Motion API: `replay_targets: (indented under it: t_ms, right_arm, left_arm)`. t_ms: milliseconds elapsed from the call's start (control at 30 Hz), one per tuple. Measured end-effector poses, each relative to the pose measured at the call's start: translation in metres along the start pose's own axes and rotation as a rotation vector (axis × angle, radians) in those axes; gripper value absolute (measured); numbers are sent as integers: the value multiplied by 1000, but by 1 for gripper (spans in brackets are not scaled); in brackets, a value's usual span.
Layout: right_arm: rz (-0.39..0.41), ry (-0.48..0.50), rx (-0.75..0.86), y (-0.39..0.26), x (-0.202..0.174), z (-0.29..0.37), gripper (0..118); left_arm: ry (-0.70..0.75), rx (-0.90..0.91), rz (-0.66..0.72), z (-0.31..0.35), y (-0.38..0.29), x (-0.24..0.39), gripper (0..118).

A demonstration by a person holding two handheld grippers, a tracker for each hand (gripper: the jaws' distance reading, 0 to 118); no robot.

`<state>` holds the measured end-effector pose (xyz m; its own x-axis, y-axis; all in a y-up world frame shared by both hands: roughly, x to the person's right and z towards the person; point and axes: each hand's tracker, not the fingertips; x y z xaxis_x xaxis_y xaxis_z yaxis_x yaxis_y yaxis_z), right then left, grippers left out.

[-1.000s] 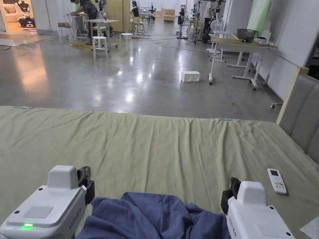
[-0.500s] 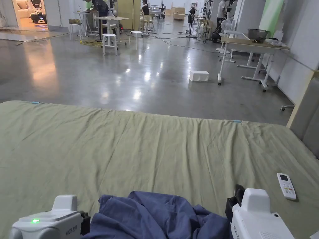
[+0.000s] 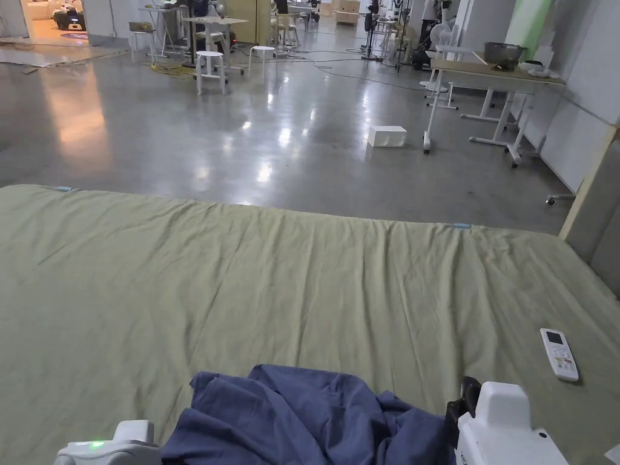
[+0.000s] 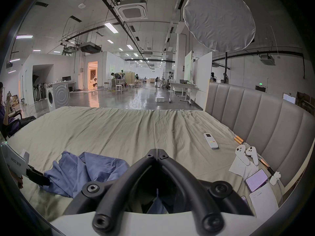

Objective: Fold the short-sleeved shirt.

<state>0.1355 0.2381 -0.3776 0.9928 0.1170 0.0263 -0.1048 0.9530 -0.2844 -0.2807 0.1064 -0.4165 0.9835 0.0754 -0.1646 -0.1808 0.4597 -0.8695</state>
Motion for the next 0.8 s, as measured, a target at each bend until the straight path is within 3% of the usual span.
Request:
replay_targets:
  t_ms: [100, 200, 267, 533, 600, 633, 700, 733, 800]
  right_arm:
    - [6, -1, -12, -2, 1, -3, 0]
    - [-3, -2, -24, -6, 3, -7, 0]
    - [-17, -4, -37, -8, 5, -13, 0]
    - [-76, -1, -115, -13, 38, -47, 0]
    - [-68, 3, -195, -17, 50, -65, 0]
    - [-97, -10, -257, -23, 57, -74, 4]
    - [-36, 4, -325, -25, 66, -95, 29]
    - [-50, 22, -365, -30, 71, -106, 46]
    - [-33, 58, -477, -40, 76, -127, 61]
  left_arm:
    - [53, 8, -93, 0, -2, 10, 71]
    - [45, 24, -81, 2, 0, 17, 29]
    - [49, 36, -117, 2, -3, 23, 11]
    - [-16, 72, -123, 5, -4, 13, 5]
    - [-26, 92, -102, 10, -3, 8, 5]
    - [-44, 101, -84, 29, -4, 16, 5]
    - [-55, 121, -66, 39, -4, 16, 5]
    - [-53, 124, -71, 42, -4, 16, 5]
    - [-57, 129, -75, 38, 2, 8, 5]
